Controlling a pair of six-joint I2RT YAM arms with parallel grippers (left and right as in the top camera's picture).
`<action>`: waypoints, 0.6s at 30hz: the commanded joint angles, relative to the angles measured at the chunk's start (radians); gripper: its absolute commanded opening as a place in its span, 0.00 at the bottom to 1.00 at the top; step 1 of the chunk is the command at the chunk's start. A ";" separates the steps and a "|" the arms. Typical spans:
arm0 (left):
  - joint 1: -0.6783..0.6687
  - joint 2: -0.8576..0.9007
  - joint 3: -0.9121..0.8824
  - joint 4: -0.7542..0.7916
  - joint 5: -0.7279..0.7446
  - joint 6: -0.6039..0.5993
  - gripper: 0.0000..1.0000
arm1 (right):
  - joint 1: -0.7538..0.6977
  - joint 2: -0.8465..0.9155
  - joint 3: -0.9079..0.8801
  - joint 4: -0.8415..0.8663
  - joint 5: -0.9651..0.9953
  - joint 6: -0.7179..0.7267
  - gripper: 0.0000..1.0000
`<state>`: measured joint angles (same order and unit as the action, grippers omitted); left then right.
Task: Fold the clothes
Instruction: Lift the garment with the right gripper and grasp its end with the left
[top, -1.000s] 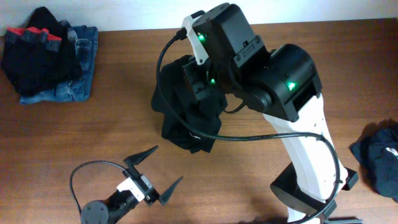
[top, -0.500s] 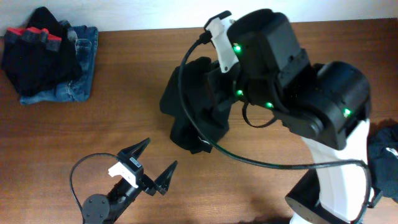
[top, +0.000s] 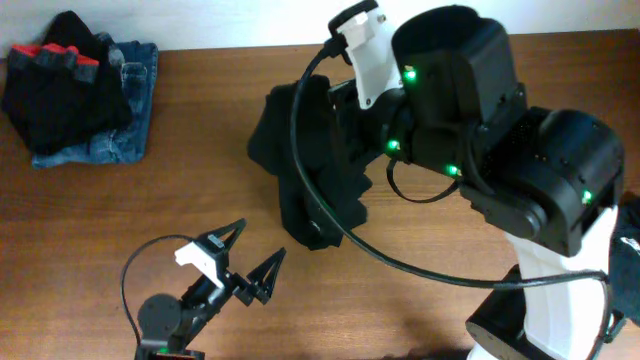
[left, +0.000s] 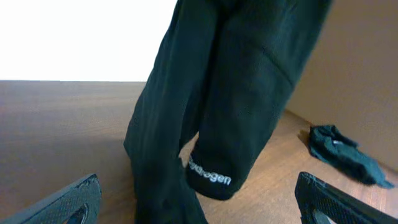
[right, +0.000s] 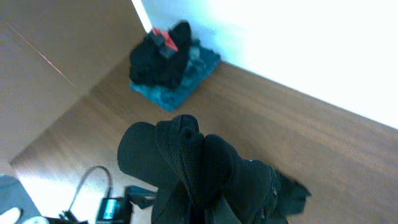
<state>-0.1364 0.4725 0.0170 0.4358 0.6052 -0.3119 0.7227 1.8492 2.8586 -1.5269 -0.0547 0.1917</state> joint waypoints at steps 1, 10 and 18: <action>-0.032 0.128 0.014 0.053 -0.018 -0.040 0.99 | -0.002 -0.071 0.023 0.027 -0.025 0.028 0.04; -0.189 0.607 0.323 -0.093 -0.130 0.021 0.99 | -0.002 -0.117 0.023 0.016 -0.024 0.031 0.04; -0.195 0.847 0.520 -0.230 -0.149 0.026 0.99 | -0.002 -0.157 0.023 -0.002 -0.001 0.026 0.04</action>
<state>-0.3218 1.2701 0.4992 0.2089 0.4698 -0.3065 0.7227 1.7306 2.8605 -1.5467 -0.0689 0.2131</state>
